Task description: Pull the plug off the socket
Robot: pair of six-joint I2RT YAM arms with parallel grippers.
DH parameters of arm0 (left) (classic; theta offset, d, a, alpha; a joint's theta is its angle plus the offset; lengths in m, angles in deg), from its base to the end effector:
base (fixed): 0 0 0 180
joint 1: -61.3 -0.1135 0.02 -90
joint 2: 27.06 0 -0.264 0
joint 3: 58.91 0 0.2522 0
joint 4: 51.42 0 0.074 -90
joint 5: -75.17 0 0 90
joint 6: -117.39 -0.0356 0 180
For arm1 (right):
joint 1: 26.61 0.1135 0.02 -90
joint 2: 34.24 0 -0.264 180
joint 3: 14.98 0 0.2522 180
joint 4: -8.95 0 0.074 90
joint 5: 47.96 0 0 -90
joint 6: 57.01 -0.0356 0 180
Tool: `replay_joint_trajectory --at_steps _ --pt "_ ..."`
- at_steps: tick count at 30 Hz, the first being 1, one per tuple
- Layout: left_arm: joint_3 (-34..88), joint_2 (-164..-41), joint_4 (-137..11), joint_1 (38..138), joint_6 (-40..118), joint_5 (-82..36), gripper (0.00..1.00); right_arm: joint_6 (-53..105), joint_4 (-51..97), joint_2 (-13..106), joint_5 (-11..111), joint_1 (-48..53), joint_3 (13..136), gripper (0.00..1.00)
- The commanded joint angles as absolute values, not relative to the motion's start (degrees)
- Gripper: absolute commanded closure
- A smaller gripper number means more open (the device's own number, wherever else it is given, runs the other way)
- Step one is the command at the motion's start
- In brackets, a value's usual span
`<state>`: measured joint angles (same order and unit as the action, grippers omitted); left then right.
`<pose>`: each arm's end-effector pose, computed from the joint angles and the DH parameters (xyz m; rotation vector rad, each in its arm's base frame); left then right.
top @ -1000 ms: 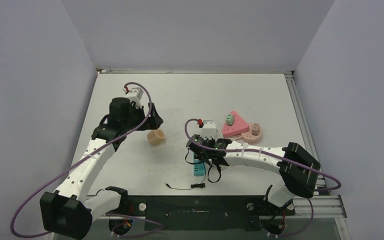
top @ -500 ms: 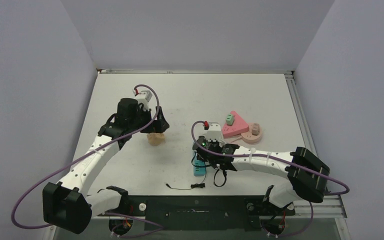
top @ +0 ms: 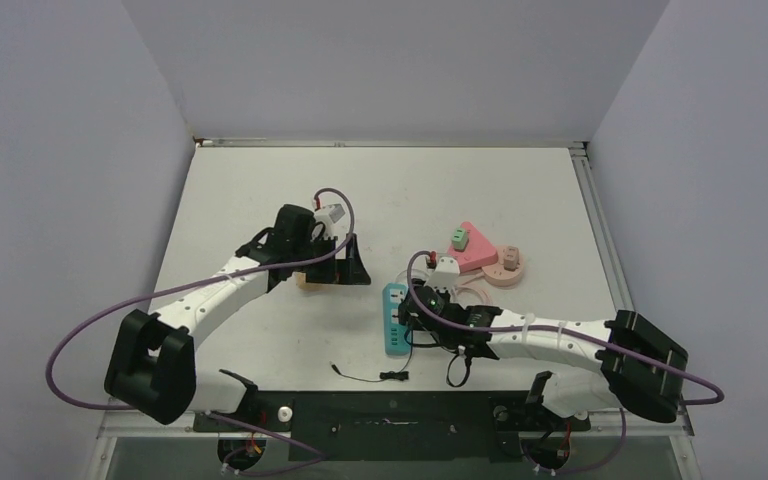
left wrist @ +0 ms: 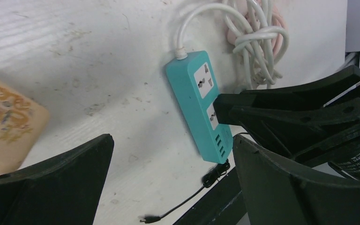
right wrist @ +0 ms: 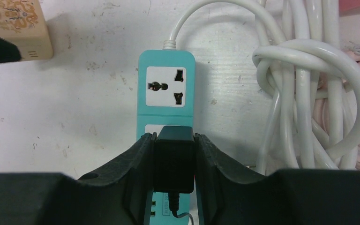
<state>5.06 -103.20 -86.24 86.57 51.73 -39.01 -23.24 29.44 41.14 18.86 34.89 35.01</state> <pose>0.2433 -0.1310 0.2388 0.2299 2.4834 -0.8940 0.1342 0.2179 0.1842 0.0871 2.3586 0.5665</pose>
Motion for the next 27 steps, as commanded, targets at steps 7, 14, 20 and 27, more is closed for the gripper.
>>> replay_joint_trajectory --at_steps 7,14,20,27 --pt "4.49 -109.16 -78.43 89.95 57.13 -50.29 0.07 -24.59 15.38 35.84 17.21 34.63 31.27 0.95" --pt "4.98 -112.92 -80.19 90.5 58.14 -49.61 0.07 -22.2 10.72 34.73 17.32 34.65 30.81 0.95" --pt "4.17 -115.81 -75.74 90.56 61.66 -55.41 0.15 -20.71 8.54 35.3 18.31 34.61 31.25 0.95" --pt "3.89 -116.74 -75.03 90.57 62.4 -56.01 0.34 -20.44 7.05 35.51 18.97 34.76 30.61 0.95"
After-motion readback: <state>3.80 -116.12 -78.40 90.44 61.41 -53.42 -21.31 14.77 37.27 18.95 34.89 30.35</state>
